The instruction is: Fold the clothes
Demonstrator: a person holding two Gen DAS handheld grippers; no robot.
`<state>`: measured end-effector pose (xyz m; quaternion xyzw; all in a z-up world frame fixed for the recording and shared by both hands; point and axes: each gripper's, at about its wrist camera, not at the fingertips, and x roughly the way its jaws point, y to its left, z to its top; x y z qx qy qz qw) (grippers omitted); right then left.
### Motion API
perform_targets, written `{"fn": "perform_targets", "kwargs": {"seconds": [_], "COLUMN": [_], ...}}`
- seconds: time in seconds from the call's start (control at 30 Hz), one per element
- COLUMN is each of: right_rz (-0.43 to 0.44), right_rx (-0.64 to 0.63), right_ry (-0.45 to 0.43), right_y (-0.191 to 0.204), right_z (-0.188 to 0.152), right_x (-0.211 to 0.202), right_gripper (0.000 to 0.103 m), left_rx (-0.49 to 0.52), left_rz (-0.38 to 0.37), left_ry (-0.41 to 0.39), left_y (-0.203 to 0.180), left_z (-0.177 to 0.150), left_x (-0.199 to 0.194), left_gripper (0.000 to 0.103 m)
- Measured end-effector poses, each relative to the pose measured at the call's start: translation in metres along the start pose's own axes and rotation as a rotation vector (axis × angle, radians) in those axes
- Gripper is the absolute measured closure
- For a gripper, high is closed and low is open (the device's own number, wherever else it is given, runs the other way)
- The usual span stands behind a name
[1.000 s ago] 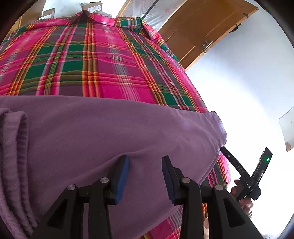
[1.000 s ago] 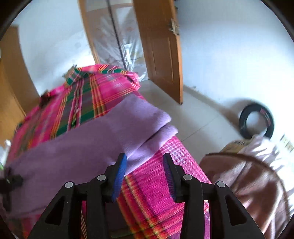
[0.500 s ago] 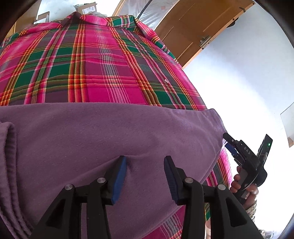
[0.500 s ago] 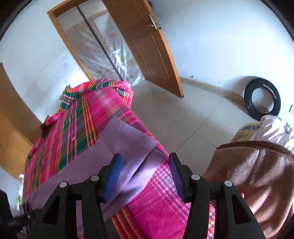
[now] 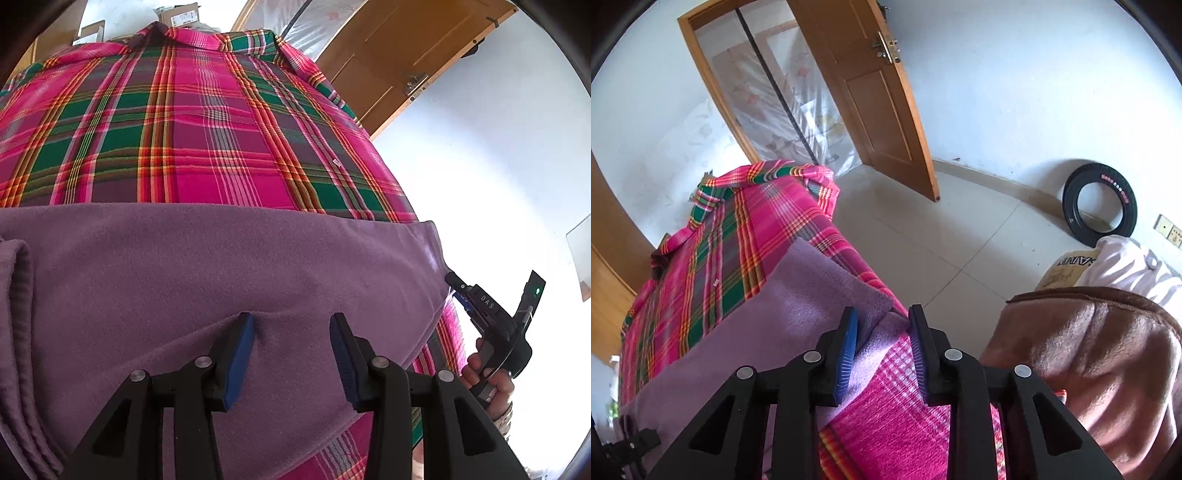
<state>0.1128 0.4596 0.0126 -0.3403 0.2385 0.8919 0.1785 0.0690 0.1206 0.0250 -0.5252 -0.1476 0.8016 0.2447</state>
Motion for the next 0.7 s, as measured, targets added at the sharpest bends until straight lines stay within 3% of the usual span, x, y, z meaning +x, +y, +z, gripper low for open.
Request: {"fn": "perform_targets", "kwargs": {"seconds": [0.37,0.4,0.47,0.7], "right_rz": [-0.006,-0.003,-0.009,0.028], "right_rx": [-0.063,-0.062,-0.06,-0.071], "right_ry": [-0.009,-0.007,0.0,-0.031], "right_y": [0.019,0.018,0.017,0.017], "right_z": [-0.004,-0.004,-0.003,-0.002], "right_x": [0.003,0.004,0.006,0.001], "right_gripper": [0.075,0.077,0.092,0.096], "left_rx": [0.005,0.003,-0.001,0.04], "left_rz": [0.002,0.001,0.0,-0.016], "left_ry": [0.008,0.009,0.011,0.032], "left_y": [-0.003,-0.004,-0.004,-0.018], "left_z": [-0.001,0.0,0.0,-0.001], "left_x": [0.0,0.0,0.0,0.008], "left_gripper": [0.06,0.06,0.06,0.06]}}
